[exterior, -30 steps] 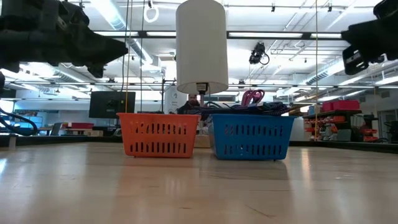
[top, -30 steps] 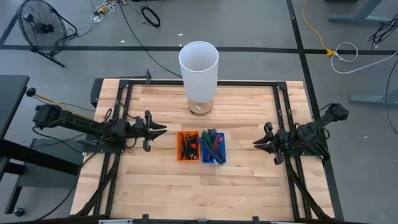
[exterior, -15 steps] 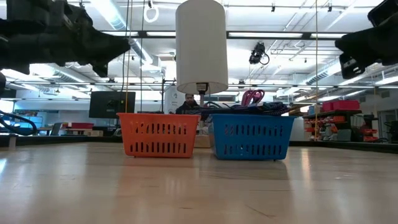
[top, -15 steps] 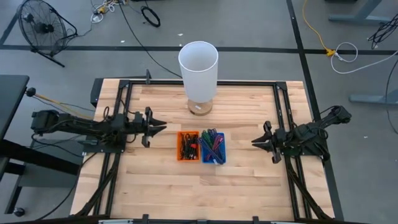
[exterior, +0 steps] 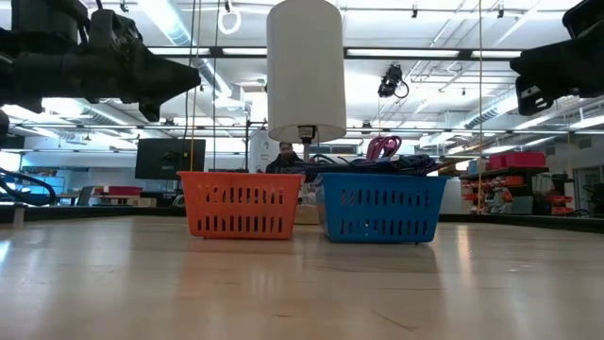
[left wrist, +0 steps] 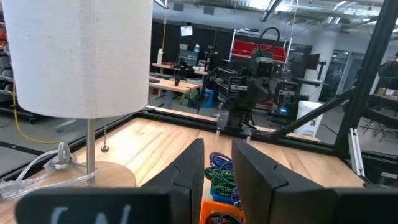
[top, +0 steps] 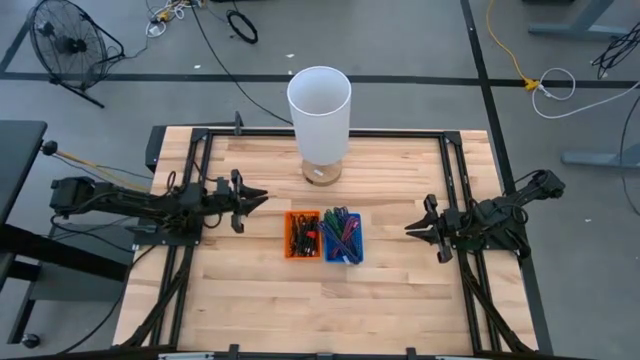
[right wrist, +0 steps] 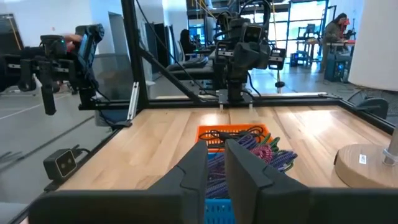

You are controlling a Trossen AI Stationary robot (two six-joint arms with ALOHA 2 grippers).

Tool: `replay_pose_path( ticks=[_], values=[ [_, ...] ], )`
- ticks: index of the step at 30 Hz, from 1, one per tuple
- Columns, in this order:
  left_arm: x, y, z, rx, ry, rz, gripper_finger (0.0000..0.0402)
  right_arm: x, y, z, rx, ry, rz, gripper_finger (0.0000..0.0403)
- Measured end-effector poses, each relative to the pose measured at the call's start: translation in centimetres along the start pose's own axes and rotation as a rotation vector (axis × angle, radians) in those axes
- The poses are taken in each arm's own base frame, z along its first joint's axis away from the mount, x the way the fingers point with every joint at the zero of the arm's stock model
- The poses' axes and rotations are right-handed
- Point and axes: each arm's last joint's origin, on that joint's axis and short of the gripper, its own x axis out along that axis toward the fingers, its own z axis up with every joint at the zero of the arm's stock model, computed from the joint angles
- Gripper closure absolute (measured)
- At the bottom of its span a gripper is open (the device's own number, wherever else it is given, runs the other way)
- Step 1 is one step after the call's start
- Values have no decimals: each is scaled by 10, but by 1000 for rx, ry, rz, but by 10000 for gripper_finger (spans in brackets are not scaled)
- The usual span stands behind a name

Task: Pick & Place USB Port
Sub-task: Return to Home Position

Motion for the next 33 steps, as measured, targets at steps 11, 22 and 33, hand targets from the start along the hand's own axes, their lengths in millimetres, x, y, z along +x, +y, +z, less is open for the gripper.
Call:
replay_pose_path(
  ticks=[11,22,33],
  values=[
    [-8,-2,16,-16,-121,-17,317,-4,-1,5,21,-58,2,344],
    [-30,-3,46,-49,-371,-55,317,-4,-2,12,45,-126,0,344],
    [-61,-3,70,-85,-639,-97,317,-2,-21,12,27,-135,-203,344]
  ],
)
